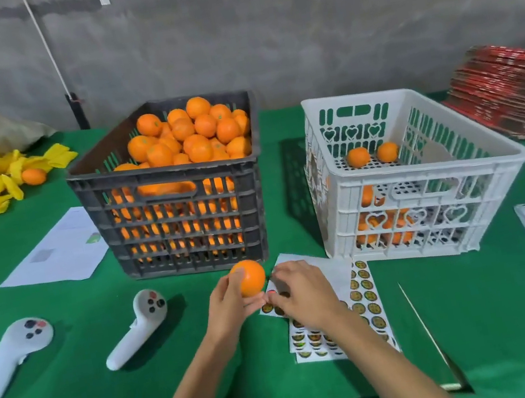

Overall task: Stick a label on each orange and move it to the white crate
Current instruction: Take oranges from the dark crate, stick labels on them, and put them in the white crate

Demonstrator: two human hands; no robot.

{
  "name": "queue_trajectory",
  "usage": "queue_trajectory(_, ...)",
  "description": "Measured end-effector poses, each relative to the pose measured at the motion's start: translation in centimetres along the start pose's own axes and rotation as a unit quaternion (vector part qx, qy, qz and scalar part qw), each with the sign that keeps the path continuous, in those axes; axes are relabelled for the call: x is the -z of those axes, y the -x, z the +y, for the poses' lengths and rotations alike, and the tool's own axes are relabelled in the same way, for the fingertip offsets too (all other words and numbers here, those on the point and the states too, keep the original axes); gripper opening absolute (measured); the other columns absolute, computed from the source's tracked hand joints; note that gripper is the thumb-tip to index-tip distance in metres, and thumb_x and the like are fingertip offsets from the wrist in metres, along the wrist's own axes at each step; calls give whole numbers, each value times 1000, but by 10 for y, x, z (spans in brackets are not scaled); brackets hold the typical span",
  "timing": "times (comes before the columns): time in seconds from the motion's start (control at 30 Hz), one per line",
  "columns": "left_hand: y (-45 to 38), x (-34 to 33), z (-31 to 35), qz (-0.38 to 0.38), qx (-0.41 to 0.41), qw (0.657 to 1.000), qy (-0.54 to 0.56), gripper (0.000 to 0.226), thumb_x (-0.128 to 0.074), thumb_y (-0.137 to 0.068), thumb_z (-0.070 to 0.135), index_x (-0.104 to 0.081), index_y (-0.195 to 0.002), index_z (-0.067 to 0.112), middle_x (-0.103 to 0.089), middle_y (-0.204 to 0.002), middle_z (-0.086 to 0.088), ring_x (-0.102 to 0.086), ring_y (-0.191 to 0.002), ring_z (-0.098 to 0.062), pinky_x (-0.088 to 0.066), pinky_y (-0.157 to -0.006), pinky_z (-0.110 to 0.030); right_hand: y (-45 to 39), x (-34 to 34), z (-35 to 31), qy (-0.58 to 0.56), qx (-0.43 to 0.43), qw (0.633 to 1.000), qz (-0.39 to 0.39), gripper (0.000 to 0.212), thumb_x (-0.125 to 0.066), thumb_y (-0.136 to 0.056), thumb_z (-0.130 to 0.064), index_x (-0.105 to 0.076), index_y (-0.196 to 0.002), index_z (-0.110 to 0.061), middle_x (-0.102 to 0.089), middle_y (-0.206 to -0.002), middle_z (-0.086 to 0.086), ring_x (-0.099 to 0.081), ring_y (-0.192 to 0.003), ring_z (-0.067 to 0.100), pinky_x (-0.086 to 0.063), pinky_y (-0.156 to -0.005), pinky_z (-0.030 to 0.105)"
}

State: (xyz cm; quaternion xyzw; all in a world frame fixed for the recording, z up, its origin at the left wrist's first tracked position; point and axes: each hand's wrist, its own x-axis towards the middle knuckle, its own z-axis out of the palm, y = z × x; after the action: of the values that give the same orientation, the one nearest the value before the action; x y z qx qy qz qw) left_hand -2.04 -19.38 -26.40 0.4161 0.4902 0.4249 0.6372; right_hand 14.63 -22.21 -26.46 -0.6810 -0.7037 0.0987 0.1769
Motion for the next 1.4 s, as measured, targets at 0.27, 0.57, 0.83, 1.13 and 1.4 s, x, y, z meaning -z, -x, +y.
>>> queue_trajectory(0.27, 5, 6, -18, 27, 28, 985, 166, 30, -54, -108, 32, -52, -134, 17, -62, -127, -15, -76, -103, -32, -57, -99, -48, 10, -29, 15, -17, -15, 999, 33, 50, -59, -96, -58, -65, -135, -27, -48, -153, -8, -37, -141, 13, -21, -118, 31)
queue_trajectory(0.57, 8, 4, -21, 8, -2, 984, 176, 33, -52, -107, 29, -55, -136, 13, -62, -131, -15, -74, -108, -37, -49, -109, -56, 8, -28, 12, -21, 4, 997, 72, 30, -66, -97, -42, -72, -124, -30, -59, -139, -11, -47, -129, 14, -26, -112, 27)
queue_trajectory(0.83, 11, 4, -21, -26, -29, 988, 150, 47, -59, -94, 39, -54, -134, 15, -60, -134, -18, -74, -109, -34, -48, -111, -52, 13, -24, 6, 121, 67, 985, 104, 24, -66, -97, -34, -77, -118, -28, -72, -121, -6, -63, -114, 20, -38, -109, 35)
queue_trajectory(1.13, 12, 5, -24, -32, -43, 988, 147, 50, -62, -88, 41, -55, -131, 16, -63, -130, -17, -74, -108, -35, -48, -110, -51, 16, -19, -3, 189, 84, 972, 114, 21, -84, -82, -31, -82, -102, -26, -78, -109, -6, -71, -106, 22, -52, -102, 38)
queue_trajectory(1.4, 9, 2, -29, -39, -43, 988, 146, 45, -60, -91, 38, -56, -131, 18, -60, -136, -18, -73, -110, -36, -49, -106, -44, 17, -19, -8, 230, 119, 955, 141, 35, -98, -56, -32, -84, -86, -21, -79, -91, -6, -74, -89, 13, -59, -92, 31)
